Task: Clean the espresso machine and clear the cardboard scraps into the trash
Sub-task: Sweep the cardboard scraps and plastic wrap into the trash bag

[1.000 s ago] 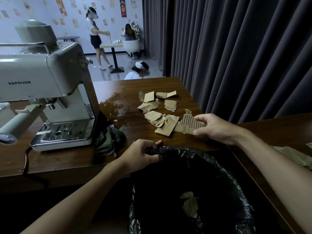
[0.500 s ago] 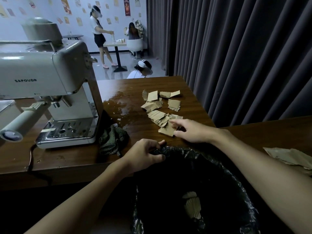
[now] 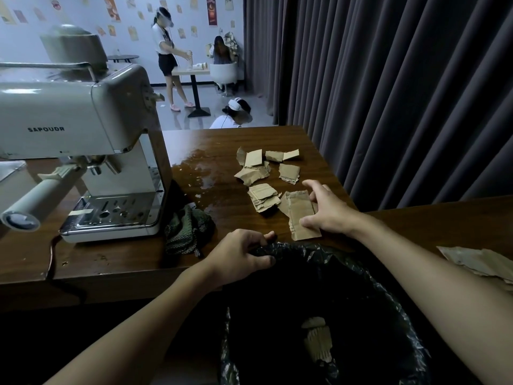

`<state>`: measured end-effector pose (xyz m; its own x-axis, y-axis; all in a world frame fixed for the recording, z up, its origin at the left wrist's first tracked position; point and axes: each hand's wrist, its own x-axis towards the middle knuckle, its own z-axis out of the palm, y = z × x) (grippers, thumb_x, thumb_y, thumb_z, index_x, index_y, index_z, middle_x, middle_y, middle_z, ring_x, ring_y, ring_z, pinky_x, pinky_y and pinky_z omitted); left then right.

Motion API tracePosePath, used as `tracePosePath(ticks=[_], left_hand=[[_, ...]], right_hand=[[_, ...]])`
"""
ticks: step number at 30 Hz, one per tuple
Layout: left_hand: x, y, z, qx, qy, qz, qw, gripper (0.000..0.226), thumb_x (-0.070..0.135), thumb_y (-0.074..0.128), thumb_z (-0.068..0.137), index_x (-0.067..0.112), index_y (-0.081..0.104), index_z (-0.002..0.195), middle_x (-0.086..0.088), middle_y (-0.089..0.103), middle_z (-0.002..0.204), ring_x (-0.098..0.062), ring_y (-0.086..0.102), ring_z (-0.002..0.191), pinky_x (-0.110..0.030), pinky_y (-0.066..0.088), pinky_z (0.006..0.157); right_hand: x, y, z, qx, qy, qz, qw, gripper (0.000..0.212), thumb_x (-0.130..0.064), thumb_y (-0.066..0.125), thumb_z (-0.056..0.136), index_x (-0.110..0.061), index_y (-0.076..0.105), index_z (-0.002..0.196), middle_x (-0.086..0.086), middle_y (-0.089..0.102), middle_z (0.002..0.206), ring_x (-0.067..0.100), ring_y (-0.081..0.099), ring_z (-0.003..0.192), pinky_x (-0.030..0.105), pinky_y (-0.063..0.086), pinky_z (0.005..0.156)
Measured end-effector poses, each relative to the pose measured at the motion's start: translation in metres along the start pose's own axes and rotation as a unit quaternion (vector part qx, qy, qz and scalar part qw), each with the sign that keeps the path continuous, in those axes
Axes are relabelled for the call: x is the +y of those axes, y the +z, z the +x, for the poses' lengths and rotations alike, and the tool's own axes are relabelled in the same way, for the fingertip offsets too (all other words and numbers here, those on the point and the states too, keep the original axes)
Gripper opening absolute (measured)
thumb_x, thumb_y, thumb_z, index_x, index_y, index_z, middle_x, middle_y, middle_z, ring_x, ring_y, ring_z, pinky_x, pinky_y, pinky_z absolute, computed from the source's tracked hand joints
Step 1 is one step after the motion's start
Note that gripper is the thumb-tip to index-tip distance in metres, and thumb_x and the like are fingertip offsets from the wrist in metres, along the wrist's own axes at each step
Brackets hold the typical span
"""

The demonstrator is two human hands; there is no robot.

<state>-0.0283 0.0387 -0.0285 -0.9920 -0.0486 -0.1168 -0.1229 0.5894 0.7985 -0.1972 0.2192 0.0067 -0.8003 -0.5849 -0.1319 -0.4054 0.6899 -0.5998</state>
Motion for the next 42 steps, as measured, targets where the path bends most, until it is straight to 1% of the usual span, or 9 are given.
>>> tracePosePath(ticks=[7,13,16,19,23,27,34,39,42], left_hand=[[0.002,0.0,-0.001,0.0,0.004,0.003,1.0,0.007,0.032,0.077,0.084,0.03,0.07,0.086,0.004,0.071,0.091,-0.009,0.066,0.079,-0.041,0.055,0.078],[0.003,0.0,-0.001,-0.001,0.003,0.013,1.0,0.008,0.033,0.076,0.085,0.028,0.069,0.087,0.003,0.071,0.094,-0.013,0.068,0.085,-0.042,0.055,0.08],[0.003,0.001,-0.001,0.005,0.003,0.015,1.0,0.009,0.031,0.076,0.085,0.024,0.07,0.088,0.0,0.071,0.092,-0.016,0.068,0.083,-0.042,0.055,0.077],[0.003,0.003,-0.002,0.016,0.014,0.02,1.0,0.009,0.028,0.077,0.084,0.023,0.07,0.085,0.0,0.071,0.086,-0.012,0.066,0.074,-0.042,0.055,0.073],[0.003,0.002,-0.002,0.012,0.012,0.023,1.0,0.01,0.031,0.077,0.084,0.029,0.068,0.081,0.006,0.068,0.082,-0.008,0.063,0.072,-0.033,0.051,0.068],[0.005,-0.001,-0.002,-0.008,0.001,-0.001,1.0,0.006,0.031,0.076,0.085,0.03,0.07,0.084,0.003,0.069,0.09,-0.013,0.066,0.081,-0.037,0.053,0.074],[0.007,0.0,-0.004,-0.011,-0.013,-0.026,1.0,0.007,0.027,0.075,0.086,0.027,0.069,0.084,0.004,0.069,0.085,-0.005,0.064,0.069,-0.026,0.05,0.064],[0.007,0.0,-0.004,-0.005,-0.011,-0.023,1.0,0.011,0.027,0.076,0.086,0.02,0.068,0.085,0.004,0.065,0.079,-0.005,0.058,0.064,-0.023,0.043,0.06],[0.007,0.0,-0.004,-0.003,-0.005,-0.017,1.0,0.017,0.027,0.076,0.086,0.012,0.068,0.09,-0.003,0.064,0.08,-0.011,0.056,0.068,-0.027,0.041,0.063]], right_hand=[[0.001,-0.009,-0.008,0.046,0.007,0.041,0.998,0.062,-0.019,0.081,0.076,-0.023,0.042,0.124,-0.001,0.041,0.12,0.013,0.045,0.108,0.025,0.041,0.084],[-0.004,-0.029,-0.026,0.056,-0.003,0.257,0.965,0.025,-0.002,0.062,0.09,-0.015,0.052,0.11,0.011,0.065,0.116,0.02,0.065,0.101,0.032,0.058,0.078],[-0.009,-0.048,-0.04,-0.066,-0.01,0.353,0.933,0.029,-0.002,0.061,0.09,-0.011,0.053,0.116,0.014,0.066,0.115,0.025,0.066,0.105,0.032,0.058,0.077],[-0.006,-0.055,-0.047,-0.237,-0.034,0.273,0.932,0.033,-0.01,0.063,0.088,-0.006,0.059,0.121,0.011,0.068,0.117,0.024,0.065,0.109,0.036,0.055,0.088],[-0.001,-0.035,-0.036,-0.128,-0.053,0.102,0.985,0.029,-0.022,0.061,0.094,-0.021,0.062,0.123,0.0,0.063,0.124,0.018,0.059,0.116,0.032,0.048,0.098],[0.008,-0.017,-0.023,-0.109,-0.035,-0.066,0.991,0.05,-0.033,0.06,0.093,-0.031,0.046,0.141,-0.004,0.045,0.145,0.016,0.043,0.132,0.032,0.036,0.109],[0.016,-0.005,-0.023,-0.039,-0.057,-0.126,0.99,0.015,-0.039,0.068,0.087,-0.036,0.063,0.101,-0.006,0.047,0.117,0.015,0.042,0.118,0.046,0.036,0.105],[0.013,-0.011,-0.026,-0.029,-0.003,-0.016,0.999,0.046,-0.021,0.076,0.08,-0.03,0.045,0.113,-0.005,0.049,0.106,0.013,0.053,0.097,0.031,0.048,0.079],[0.011,-0.018,-0.027,0.019,0.009,0.095,0.995,0.036,-0.004,0.068,0.084,-0.019,0.055,0.114,0.004,0.055,0.107,0.016,0.057,0.094,0.027,0.05,0.072]])
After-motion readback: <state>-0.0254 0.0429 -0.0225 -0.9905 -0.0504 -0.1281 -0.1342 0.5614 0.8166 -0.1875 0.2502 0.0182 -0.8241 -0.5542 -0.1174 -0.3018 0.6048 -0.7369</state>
